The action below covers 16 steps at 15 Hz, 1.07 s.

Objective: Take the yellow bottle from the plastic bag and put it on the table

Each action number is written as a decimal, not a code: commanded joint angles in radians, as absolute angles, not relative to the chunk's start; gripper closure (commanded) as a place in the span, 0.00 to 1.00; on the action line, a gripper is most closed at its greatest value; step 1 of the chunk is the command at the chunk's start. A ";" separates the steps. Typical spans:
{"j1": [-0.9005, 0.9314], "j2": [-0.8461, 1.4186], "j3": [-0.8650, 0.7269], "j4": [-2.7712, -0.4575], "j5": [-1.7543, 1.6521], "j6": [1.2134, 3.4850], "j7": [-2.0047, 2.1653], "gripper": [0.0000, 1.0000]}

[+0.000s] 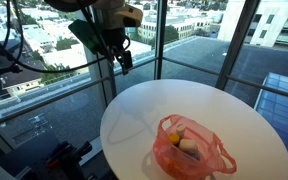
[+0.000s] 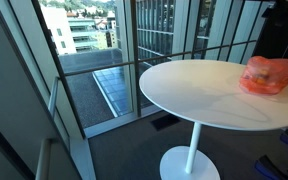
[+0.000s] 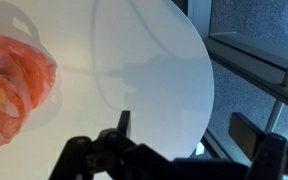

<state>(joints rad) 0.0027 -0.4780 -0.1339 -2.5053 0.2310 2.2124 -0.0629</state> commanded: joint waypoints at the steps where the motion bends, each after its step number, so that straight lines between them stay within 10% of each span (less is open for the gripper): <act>1: -0.017 -0.469 -0.119 -2.489 0.223 2.195 -0.051 0.00; 16: -0.164 -0.276 -0.153 -2.296 0.080 2.188 0.038 0.00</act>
